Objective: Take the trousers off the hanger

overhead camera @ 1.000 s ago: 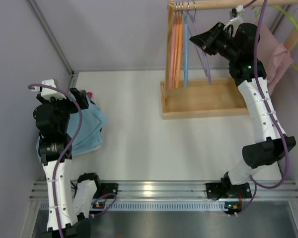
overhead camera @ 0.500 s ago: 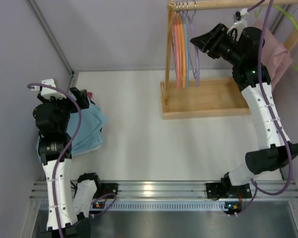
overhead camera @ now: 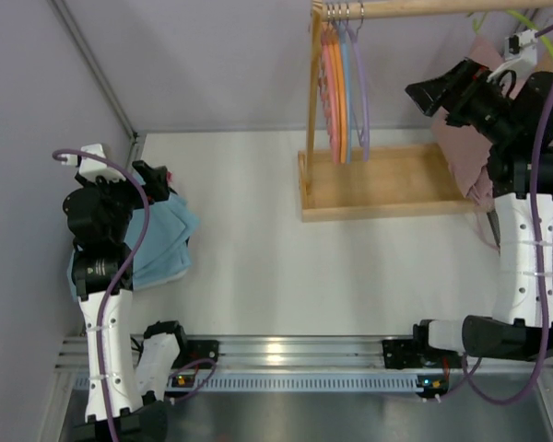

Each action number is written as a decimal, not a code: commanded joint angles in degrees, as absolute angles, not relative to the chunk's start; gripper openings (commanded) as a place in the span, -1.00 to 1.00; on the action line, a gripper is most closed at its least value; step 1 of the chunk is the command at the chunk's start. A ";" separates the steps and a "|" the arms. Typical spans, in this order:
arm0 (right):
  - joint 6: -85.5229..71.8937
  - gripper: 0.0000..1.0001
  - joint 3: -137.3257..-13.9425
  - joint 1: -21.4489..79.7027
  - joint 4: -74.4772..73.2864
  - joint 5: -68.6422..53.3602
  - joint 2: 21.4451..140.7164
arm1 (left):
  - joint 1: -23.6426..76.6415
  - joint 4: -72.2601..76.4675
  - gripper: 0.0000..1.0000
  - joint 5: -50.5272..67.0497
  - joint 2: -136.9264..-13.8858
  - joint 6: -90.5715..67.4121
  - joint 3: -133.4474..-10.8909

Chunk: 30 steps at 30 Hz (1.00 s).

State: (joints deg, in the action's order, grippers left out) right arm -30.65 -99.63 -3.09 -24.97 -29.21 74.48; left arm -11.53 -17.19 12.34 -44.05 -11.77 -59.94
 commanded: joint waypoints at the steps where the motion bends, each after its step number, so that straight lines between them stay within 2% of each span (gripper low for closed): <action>1: -20.32 0.99 -105.19 -10.09 -30.22 -36.98 74.09 | -11.34 -15.38 0.97 15.81 -44.47 -12.83 -62.05; 5: -13.89 0.99 -111.79 -17.74 -36.91 -37.44 76.20 | -11.34 -15.47 0.97 17.49 -44.91 -13.27 -62.31; 12: -17.66 0.99 -113.46 -36.52 -26.13 -43.14 76.46 | -11.16 -15.38 0.97 19.60 -44.91 -14.15 -62.31; 18: -22.76 0.99 -118.46 -47.71 -20.04 -49.22 83.31 | -11.16 -15.47 0.97 19.60 -44.12 -13.62 -62.49; 30: -30.06 0.99 -124.54 -46.50 -17.05 -51.68 95.53 | -11.25 -15.56 0.97 18.72 -43.68 -14.59 -62.23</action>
State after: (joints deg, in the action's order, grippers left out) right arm -26.92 -121.25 -47.53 -21.10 -49.67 94.26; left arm -11.35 -17.21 18.59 -44.71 -13.69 -60.03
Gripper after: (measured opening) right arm 0.993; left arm 0.985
